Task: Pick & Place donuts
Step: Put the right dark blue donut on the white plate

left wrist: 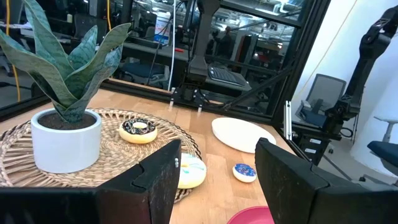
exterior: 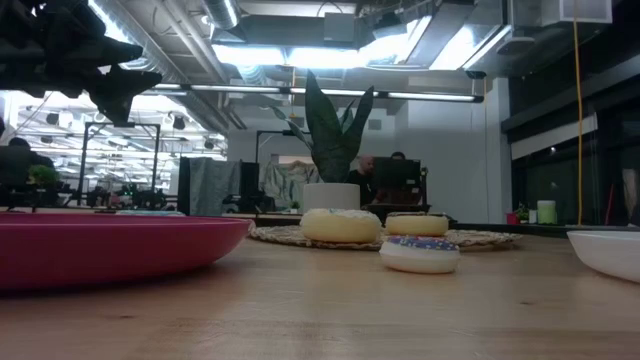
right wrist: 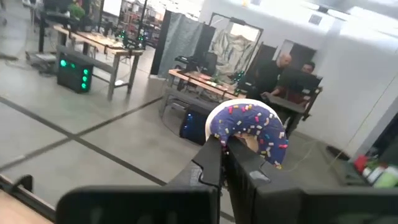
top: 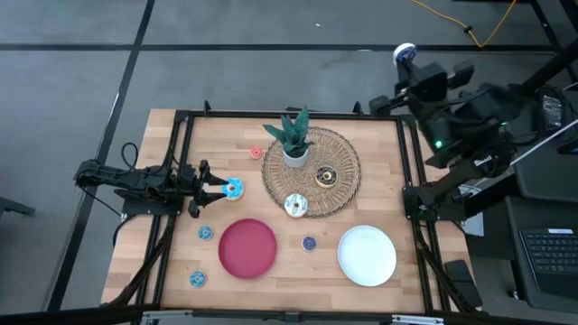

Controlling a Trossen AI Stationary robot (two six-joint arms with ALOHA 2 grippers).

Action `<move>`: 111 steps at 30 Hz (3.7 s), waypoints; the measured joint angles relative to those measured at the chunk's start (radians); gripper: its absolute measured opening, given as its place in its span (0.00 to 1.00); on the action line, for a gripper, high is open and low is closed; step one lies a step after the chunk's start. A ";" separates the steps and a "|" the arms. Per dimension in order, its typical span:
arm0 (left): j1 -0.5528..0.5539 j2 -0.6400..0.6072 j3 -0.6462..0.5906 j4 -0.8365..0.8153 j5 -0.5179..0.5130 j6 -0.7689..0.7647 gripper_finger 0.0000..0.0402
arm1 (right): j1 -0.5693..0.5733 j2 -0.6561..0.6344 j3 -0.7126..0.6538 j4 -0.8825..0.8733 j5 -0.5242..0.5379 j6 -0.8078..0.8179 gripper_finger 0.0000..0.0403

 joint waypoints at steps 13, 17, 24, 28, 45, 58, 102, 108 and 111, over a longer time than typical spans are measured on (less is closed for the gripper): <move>0.000 0.000 0.000 0.000 0.000 0.000 0.49 | -0.064 0.001 -0.260 -0.030 -0.032 -0.002 0.04; 0.000 0.000 0.000 0.000 0.000 0.000 0.49 | -0.078 0.001 -0.331 -0.033 -0.047 -0.005 0.02; 0.000 0.000 0.000 0.000 0.000 0.000 0.49 | -0.103 0.000 -0.434 -0.038 -0.121 -0.001 0.02; 0.000 0.000 0.000 0.000 0.000 0.000 0.49 | -0.119 0.000 -0.491 -0.050 -0.174 0.001 0.02; 0.000 0.000 0.000 0.000 0.000 0.000 0.49 | -0.173 0.082 -0.597 -0.195 -0.973 0.252 0.02; 0.000 0.000 0.000 0.000 0.000 0.000 0.49 | -0.163 0.242 -0.597 -0.363 -1.338 0.641 0.02; 0.000 0.000 0.000 0.000 0.000 0.000 0.49 | 0.283 0.307 -0.838 -0.640 -1.383 2.131 0.02; 0.000 0.000 0.000 0.000 0.000 0.000 0.49 | 0.370 0.307 -0.838 -0.706 -1.382 2.294 0.02; 0.000 0.000 0.000 0.000 0.000 0.000 0.49 | 0.414 0.307 -0.838 -0.737 -1.383 2.377 0.02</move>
